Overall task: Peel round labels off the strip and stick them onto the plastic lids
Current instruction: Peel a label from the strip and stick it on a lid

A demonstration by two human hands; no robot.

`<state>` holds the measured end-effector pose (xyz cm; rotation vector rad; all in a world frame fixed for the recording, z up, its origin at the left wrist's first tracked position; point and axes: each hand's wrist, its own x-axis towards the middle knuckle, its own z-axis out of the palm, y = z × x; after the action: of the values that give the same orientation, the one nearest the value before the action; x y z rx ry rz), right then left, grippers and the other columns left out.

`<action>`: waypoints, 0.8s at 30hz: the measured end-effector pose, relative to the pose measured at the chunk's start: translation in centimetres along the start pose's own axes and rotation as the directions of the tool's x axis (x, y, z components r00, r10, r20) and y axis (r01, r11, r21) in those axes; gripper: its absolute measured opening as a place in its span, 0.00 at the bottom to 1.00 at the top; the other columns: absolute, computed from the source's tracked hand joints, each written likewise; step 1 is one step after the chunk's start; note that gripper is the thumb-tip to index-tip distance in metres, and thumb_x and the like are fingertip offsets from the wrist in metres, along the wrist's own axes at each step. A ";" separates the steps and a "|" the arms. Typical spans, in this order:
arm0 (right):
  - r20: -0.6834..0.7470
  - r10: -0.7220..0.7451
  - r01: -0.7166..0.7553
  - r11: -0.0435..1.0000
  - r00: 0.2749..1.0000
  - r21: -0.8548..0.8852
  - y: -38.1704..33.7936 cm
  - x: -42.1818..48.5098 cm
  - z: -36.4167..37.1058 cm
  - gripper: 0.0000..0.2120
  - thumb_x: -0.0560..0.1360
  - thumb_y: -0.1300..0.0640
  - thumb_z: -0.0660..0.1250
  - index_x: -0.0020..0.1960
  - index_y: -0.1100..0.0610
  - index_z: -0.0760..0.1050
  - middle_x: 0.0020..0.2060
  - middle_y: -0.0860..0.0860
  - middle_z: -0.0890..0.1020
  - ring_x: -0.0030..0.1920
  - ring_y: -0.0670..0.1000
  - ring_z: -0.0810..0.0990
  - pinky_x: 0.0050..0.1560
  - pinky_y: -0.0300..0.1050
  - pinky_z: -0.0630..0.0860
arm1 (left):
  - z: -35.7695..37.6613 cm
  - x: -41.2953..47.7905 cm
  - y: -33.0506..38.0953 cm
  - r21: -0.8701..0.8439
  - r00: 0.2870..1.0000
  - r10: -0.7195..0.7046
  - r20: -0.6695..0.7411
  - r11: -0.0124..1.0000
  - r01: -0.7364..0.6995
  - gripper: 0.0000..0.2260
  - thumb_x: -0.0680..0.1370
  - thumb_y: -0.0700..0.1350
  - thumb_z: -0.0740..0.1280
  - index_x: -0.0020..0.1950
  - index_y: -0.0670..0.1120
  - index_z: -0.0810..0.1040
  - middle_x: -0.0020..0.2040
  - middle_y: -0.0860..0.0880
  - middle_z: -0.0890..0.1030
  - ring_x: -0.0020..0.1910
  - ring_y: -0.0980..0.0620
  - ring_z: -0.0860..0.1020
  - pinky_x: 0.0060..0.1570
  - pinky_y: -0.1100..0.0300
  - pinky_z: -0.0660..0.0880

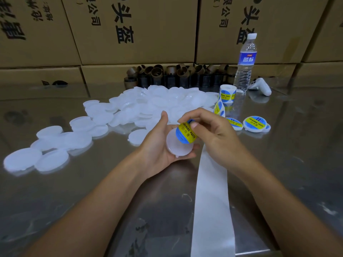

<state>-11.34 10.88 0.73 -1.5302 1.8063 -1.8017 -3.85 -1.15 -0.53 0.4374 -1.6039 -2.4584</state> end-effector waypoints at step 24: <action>0.131 -0.047 0.103 0.880 0.990 -0.464 0.3 -0.8 0.5 0.14 0.74 0.66 0.63 0.44 0.48 0.78 0.38 0.44 0.70 0.40 0.38 0.70 0.41 0.30 0.64 | 0.2 -0.3 0.0 0.025 0.990 -0.016 0.142 1.000 0.012 0.38 0.80 0.64 0.41 0.67 0.34 0.70 0.52 0.39 0.80 0.50 0.46 0.80 0.49 0.55 0.79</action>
<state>-10.75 11.02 -0.05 -1.8430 2.2668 -1.3180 -3.65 -0.89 -0.38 0.2831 -1.6910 -2.5350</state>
